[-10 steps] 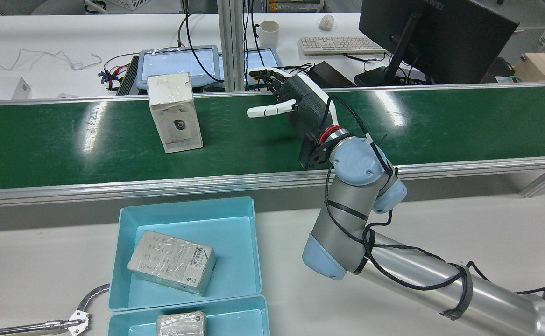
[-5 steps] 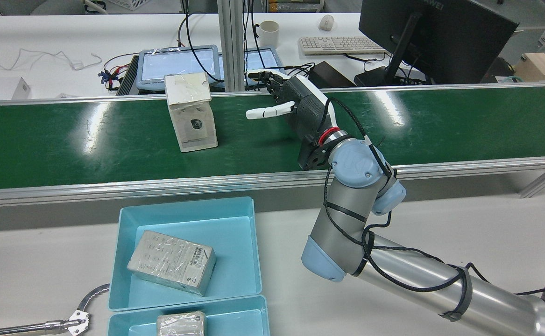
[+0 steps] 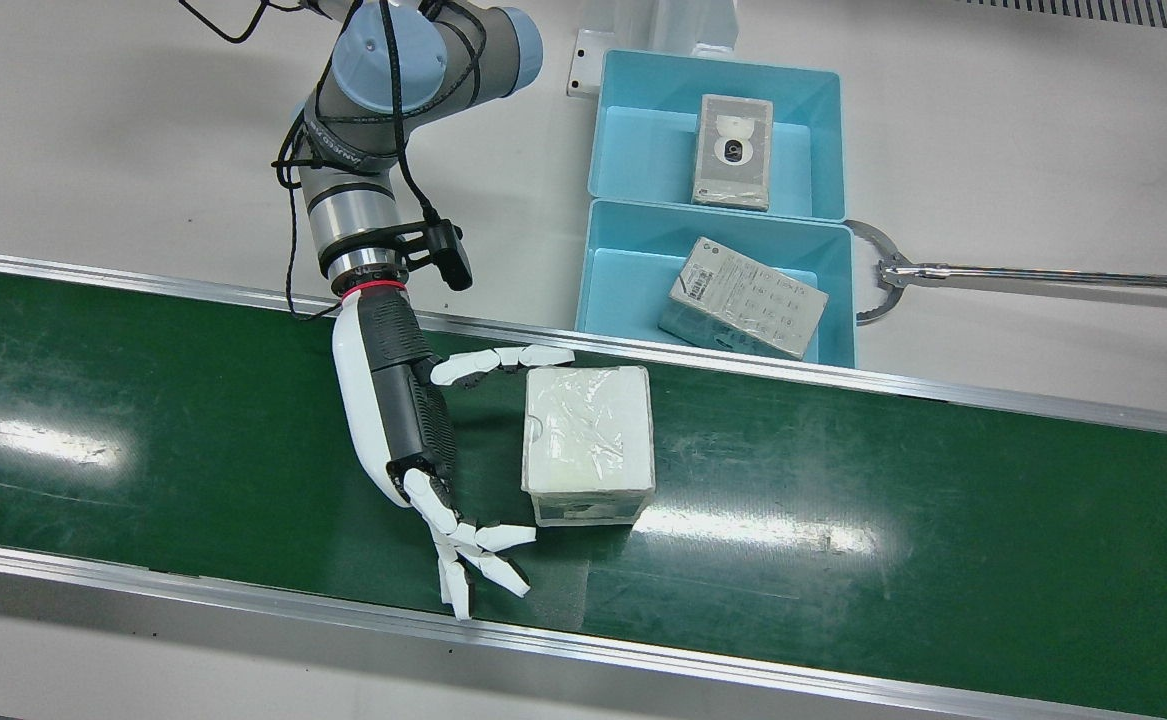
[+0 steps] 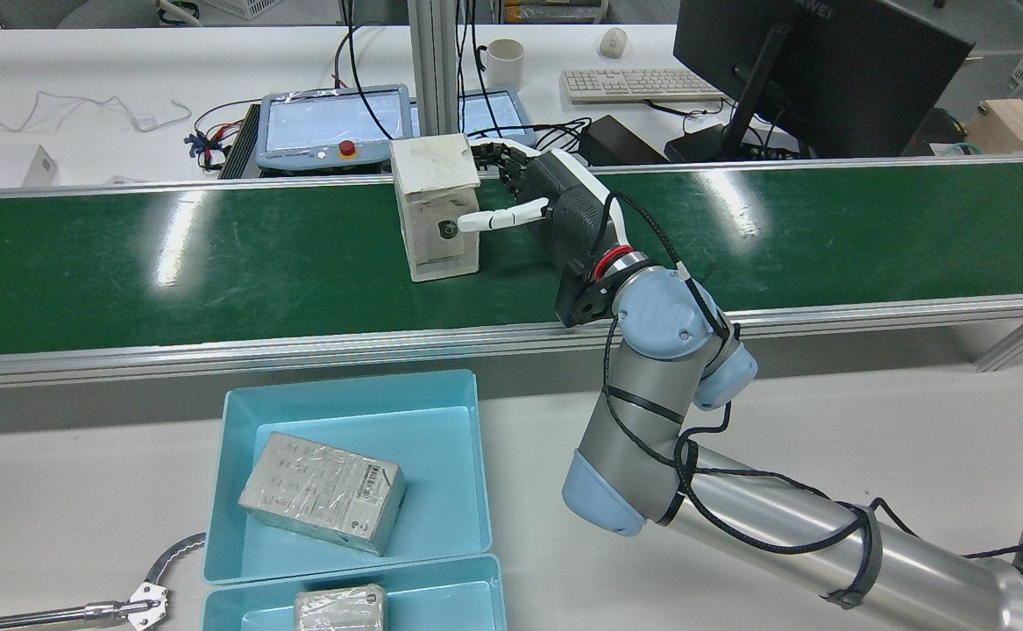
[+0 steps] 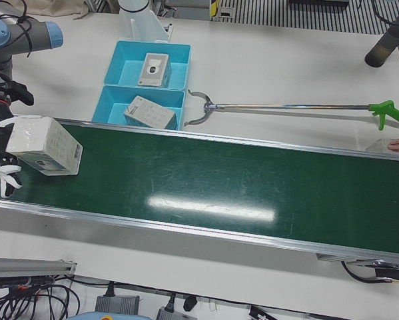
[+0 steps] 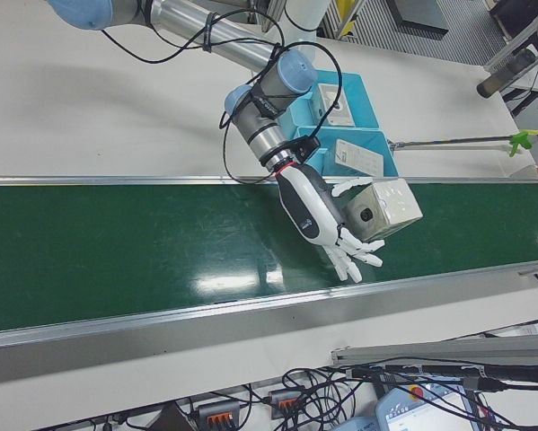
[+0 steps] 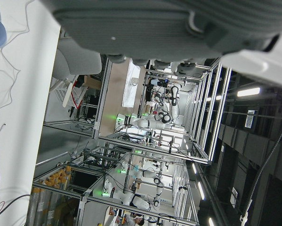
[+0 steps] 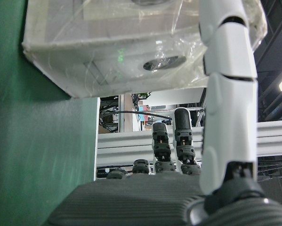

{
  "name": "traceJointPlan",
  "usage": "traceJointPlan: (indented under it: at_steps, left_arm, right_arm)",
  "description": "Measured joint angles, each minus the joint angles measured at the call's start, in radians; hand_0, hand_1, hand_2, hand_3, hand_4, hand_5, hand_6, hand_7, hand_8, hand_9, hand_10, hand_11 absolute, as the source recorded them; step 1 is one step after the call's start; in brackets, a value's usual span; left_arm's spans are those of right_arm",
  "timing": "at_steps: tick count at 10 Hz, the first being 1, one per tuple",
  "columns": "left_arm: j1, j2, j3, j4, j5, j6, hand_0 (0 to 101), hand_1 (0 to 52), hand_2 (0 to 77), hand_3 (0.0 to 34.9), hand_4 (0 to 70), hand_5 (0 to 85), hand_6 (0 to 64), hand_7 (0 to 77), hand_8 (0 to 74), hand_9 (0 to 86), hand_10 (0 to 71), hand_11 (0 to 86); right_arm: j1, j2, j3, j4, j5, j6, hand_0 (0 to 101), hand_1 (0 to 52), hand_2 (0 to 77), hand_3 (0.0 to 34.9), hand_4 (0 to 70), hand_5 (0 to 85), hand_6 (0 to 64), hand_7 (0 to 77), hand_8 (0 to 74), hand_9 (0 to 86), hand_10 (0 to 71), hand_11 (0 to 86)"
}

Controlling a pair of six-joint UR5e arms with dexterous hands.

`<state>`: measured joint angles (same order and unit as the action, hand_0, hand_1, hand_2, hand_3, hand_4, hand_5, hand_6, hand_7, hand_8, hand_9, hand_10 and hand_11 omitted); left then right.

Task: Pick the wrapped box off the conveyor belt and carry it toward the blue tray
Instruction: 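Position the right hand against the white wrapped box on the belt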

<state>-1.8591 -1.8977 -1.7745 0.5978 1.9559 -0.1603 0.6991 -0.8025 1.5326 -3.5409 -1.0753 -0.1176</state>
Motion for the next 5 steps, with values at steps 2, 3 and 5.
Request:
traceJointPlan:
  at_steps: [2, 3, 5]
  left_arm:
    - [0.0, 0.0, 0.0, 0.0, 0.0, 0.0, 0, 0.0, 0.5, 0.0, 0.0, 1.1, 0.5, 0.5, 0.5, 0.5, 0.5, 0.5]
    - [0.0, 0.0, 0.0, 0.0, 0.0, 0.0, 0, 0.0, 0.5, 0.0, 0.0, 1.1, 0.5, 0.5, 0.5, 0.5, 0.5, 0.5]
    - [0.0, 0.0, 0.0, 0.0, 0.0, 0.0, 0, 0.0, 0.5, 0.0, 0.0, 1.1, 0.5, 0.5, 0.5, 0.0, 0.5, 0.5]
  right_arm:
    - [-0.002, 0.0, -0.002, 0.0, 0.001, -0.002, 49, 15.3, 13.6, 0.0, 16.9, 32.2, 8.7, 10.9, 2.2, 4.9, 0.0, 1.1]
    - [-0.003, 0.003, -0.005, 0.0, 0.001, -0.002, 49, 15.3, 13.6, 0.0, 16.9, 32.2, 8.7, 10.9, 2.2, 4.9, 0.0, 1.1]
    - [-0.004, 0.011, -0.015, 0.0, 0.002, -0.001, 50, 15.3, 13.6, 0.0, 17.5, 36.5, 10.4, 13.6, 3.3, 6.5, 0.0, 1.1]
